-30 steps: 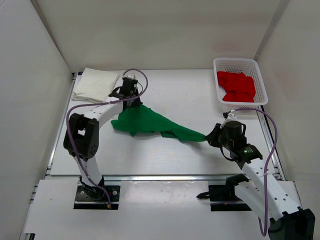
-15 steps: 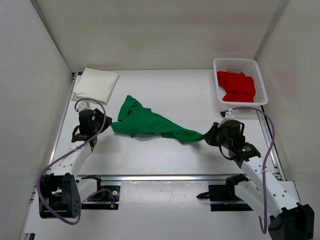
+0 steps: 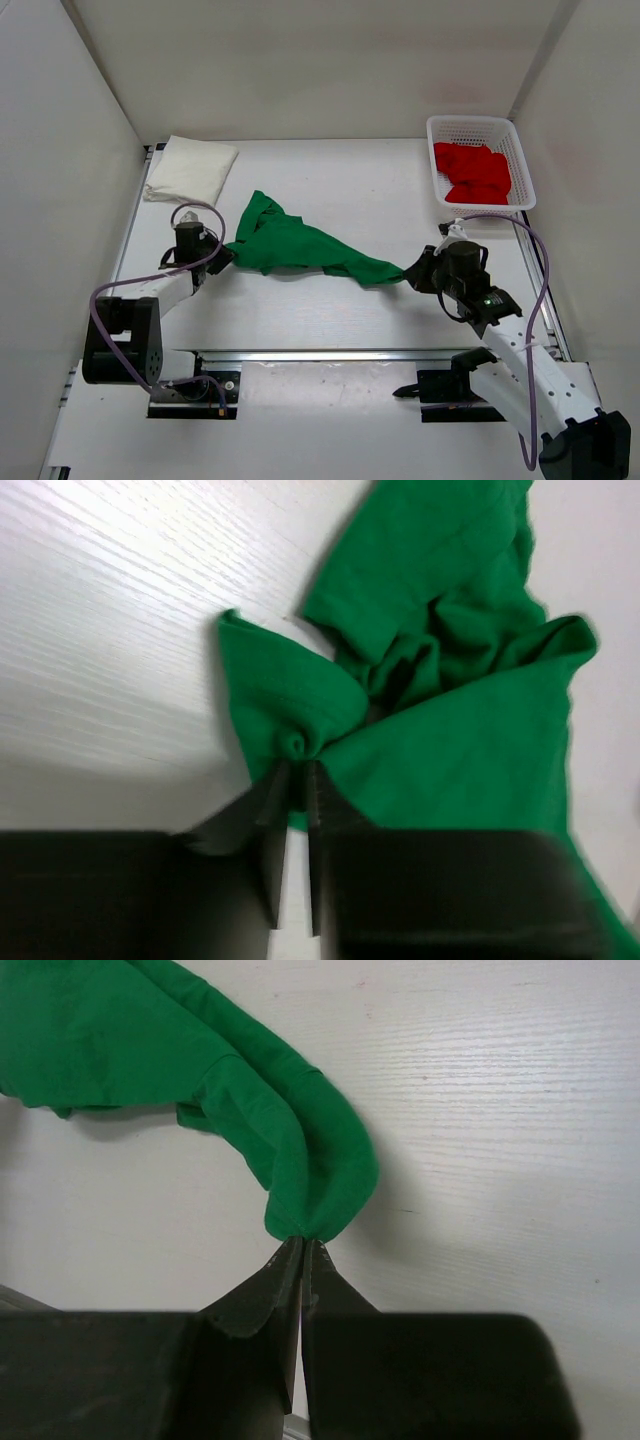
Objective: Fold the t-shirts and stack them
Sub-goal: Flatten out the tshirt
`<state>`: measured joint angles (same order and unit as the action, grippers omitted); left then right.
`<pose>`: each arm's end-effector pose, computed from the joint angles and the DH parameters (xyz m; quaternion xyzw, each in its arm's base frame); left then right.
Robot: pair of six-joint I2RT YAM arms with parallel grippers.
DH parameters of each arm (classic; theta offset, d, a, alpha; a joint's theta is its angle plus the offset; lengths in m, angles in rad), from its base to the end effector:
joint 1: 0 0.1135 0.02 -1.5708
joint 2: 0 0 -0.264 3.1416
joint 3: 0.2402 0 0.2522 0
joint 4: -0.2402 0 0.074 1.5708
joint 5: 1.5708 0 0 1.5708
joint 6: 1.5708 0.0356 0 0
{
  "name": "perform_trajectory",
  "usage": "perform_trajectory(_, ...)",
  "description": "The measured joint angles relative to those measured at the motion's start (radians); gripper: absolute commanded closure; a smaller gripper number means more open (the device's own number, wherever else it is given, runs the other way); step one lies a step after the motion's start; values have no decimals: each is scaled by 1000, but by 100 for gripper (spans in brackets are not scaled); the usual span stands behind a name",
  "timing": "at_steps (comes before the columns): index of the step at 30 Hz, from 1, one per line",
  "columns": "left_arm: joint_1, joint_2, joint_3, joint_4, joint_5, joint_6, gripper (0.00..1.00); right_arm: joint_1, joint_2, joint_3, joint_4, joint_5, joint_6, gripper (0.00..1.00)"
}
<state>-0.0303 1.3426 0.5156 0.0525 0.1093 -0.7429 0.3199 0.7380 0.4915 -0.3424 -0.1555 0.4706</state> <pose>0.2482 -0.0114 0.1545 -0.3012 0.8700 -0.1926 0.3396 0.1574 0.0580 0.2289 0.0297 0.8795 0.2442 0.4074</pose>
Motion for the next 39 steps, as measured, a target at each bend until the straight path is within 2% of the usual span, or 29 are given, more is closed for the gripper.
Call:
perform_trajectory(2,-8,4,8,0,0,2,100,0,-3,0,0,-2,0,99)
perform_trajectory(7,-26,-48,51,-119,-44,20,100,-12,-35,2,-9,-8,-4,100)
perform_trajectory(14,-95,-141,380,-533,-122,114,100,-35,-64,12,14,-14,1,100)
perform_trajectory(18,-117,-150,528,-692,-162,169,79,16,-46,11,44,6,1,99)
perform_trajectory(19,-116,-145,530,-706,-166,174,66,25,-41,11,48,9,1,100)
perform_trajectory(20,-109,-136,516,-713,-156,183,57,32,-38,8,53,12,1,100)
perform_trajectory(23,-47,-75,422,-718,-104,185,47,40,-26,6,59,20,0,100)
perform_trajectory(28,29,45,348,-695,-92,172,48,29,-6,6,70,16,0,100)
perform_trajectory(33,38,115,401,-562,-56,148,60,18,27,6,76,4,0,100)
perform_trajectory(36,93,87,352,-456,-46,126,69,20,28,6,75,5,0,100)
perform_trajectory(38,157,22,266,-405,-41,107,69,20,29,6,76,4,0,100)
perform_trajectory(39,186,-10,221,-383,-39,98,64,20,32,6,77,3,0,99)
